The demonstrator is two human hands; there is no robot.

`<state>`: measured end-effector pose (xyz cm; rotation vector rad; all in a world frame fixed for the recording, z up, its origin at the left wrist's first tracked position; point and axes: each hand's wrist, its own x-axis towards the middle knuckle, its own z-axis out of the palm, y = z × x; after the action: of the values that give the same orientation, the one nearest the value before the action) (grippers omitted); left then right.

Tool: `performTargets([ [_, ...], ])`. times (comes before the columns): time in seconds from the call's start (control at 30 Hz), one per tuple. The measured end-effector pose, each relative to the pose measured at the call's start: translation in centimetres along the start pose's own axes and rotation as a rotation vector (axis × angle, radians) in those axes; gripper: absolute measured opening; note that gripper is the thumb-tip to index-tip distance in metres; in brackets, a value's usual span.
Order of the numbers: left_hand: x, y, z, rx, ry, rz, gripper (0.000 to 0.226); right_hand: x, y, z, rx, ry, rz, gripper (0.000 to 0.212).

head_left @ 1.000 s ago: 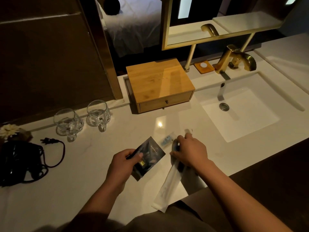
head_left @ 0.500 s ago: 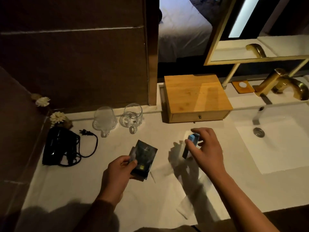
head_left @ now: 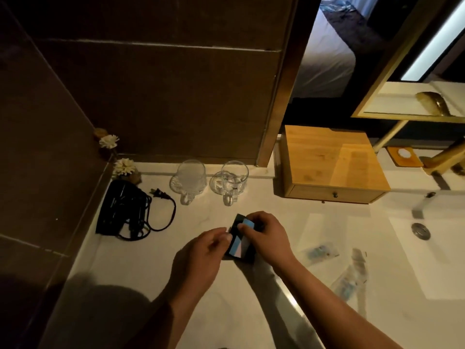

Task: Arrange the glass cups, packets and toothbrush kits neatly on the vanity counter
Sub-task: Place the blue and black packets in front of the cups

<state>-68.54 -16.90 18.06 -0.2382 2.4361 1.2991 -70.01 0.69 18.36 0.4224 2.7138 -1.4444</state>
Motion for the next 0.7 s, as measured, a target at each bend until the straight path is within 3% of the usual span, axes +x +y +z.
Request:
performTargets([
  [0.1, -0.2, 0.3, -0.1, -0.060, -0.045, -0.002, 0.039, 0.4, -1.5, 2.1, -0.024, -0.050, -0.049, 0.035],
  [0.23, 1.1, -1.0, -1.7, -0.143, 0.140, -0.072, 0.028, 0.5, -2.2, 2.5, -0.045, -0.089, -0.079, 0.043],
  [0.37, 2.8, -2.9, -4.2, -0.334, 0.237, -0.147, 0.019, 0.5, -0.1, 1.1, -0.423, -0.039, -0.244, 0.048],
  [0.47, 3.4, -4.0, -4.8, -0.180, 0.232, -0.117, 0.023, -0.4, 1.0, 1.1, -0.568, -0.147, -0.288, 0.072],
  [0.53, 3.1, -4.2, -4.9, 0.087, 0.241, -0.065, 0.031, -1.1, 1.4, 1.5, -0.630, -0.176, -0.315, 0.079],
  [0.6, 2.5, -4.6, -4.8, 0.337, 0.281, 0.050, 0.037, -1.4, 1.8, 1.7, -0.690, -0.171, -0.362, 0.074],
  [0.7, 2.3, -5.4, -4.7, 0.477, 0.263, 0.282, 0.052, -1.4, 2.4, 1.7, -0.728, -0.156, -0.411, 0.065],
])
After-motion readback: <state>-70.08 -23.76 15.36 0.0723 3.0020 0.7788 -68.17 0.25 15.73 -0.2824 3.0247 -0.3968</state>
